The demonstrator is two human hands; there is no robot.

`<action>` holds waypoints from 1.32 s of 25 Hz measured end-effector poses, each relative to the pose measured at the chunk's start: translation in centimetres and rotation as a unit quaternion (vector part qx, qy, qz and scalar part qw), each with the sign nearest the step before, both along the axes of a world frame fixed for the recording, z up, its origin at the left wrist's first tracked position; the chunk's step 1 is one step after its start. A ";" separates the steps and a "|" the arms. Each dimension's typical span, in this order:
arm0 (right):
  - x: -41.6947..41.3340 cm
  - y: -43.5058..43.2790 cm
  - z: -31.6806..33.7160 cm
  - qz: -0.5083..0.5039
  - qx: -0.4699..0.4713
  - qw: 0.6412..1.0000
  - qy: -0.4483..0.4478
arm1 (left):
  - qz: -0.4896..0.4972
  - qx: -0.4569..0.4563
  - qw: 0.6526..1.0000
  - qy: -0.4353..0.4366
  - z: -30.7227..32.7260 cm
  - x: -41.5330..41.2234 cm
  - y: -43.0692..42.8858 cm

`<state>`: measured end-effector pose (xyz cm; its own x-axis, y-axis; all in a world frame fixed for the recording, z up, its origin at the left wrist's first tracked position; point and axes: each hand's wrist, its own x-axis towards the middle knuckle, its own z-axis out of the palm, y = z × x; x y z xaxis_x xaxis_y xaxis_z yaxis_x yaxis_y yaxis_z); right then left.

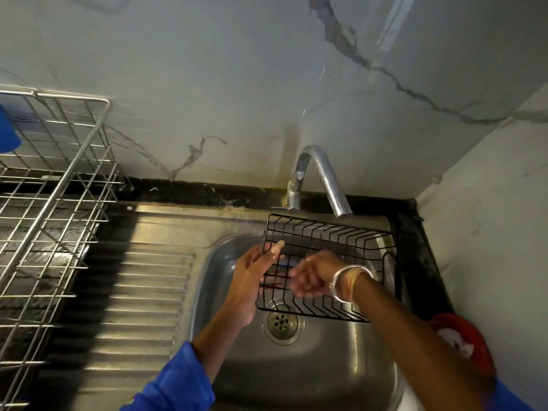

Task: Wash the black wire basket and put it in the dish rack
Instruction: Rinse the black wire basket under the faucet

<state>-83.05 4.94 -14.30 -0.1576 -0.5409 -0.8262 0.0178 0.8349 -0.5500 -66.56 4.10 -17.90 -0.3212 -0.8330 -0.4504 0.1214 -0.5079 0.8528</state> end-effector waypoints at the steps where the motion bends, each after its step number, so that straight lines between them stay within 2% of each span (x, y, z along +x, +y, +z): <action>1: -1.0 0.4 -0.6 0.021 0.015 0.998 0.062 | 0.006 -0.001 1.000 0.002 -0.2 0.6 -0.4; 4: -1.6 0.1 -1.1 0.160 0.024 0.967 0.198 | 0.025 0.002 1.000 0.013 -0.3 1.1 -1.2; 5: -0.8 -0.5 -0.9 0.157 0.022 0.969 0.192 | 0.016 -0.004 1.000 0.012 -0.2 0.9 -1.1; 7: 0.2 -2.0 -0.1 0.094 -0.039 0.991 0.089 | -0.009 -0.016 1.000 0.007 0.0 0.2 -0.5; 9: 0.3 -2.9 0.6 0.068 -0.083 0.994 0.021 | -0.015 -0.013 1.000 0.008 -0.1 -0.1 0.2; 11: -0.8 -2.2 0.5 -0.018 -0.093 0.994 -0.046 | -0.012 -0.012 1.000 -0.003 -0.5 0.4 0.3; 14: -4.1 -0.2 -1.2 -0.261 -0.112 0.954 -0.097 | 0.029 0.001 0.999 0.012 -1.1 2.2 -0.5; 15: -4.4 0.0 -1.6 -0.302 -0.104 0.941 -0.110 | 0.029 0.010 0.999 0.015 -1.2 2.4 -0.6; 18: -0.9 -1.2 -1.3 -0.343 -0.113 0.915 -0.178 | -0.011 0.018 1.000 0.005 -0.7 1.2 -0.1; 20: 2.6 -1.9 0.0 -0.303 -0.105 0.922 -0.218 | -0.036 -0.005 0.999 -0.012 -0.3 0.0 0.6; 22: 2.7 -1.9 0.0 -0.259 -0.105 0.936 -0.212 | -0.035 -0.019 0.999 -0.019 0.0 -0.1 0.7; 26: -3.6 -0.6 -1.3 -0.301 -0.101 0.945 -0.080 | 0.030 0.020 0.999 0.000 -0.9 2.3 -0.6; 29: -2.1 -1.6 -1.2 -0.203 -0.071 0.976 -0.014 | 0.016 0.038 0.999 -0.007 -0.7 1.7 -0.3; 31: 0.7 -2.5 -0.2 -0.134 -0.072 0.988 -0.037 | -0.014 0.034 0.999 -0.022 -0.4 0.5 0.7; 33: 1.1 -2.1 0.0 -0.141 -0.066 0.984 -0.090 | -0.014 0.024 0.999 -0.024 -0.8 0.4 1.4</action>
<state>-81.95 2.88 -14.29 -0.1740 -0.6012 -0.7799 0.3457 0.7043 -0.6201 -66.12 5.50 -18.68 -0.3213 -0.8013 -0.5046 0.0666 -0.5507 0.8321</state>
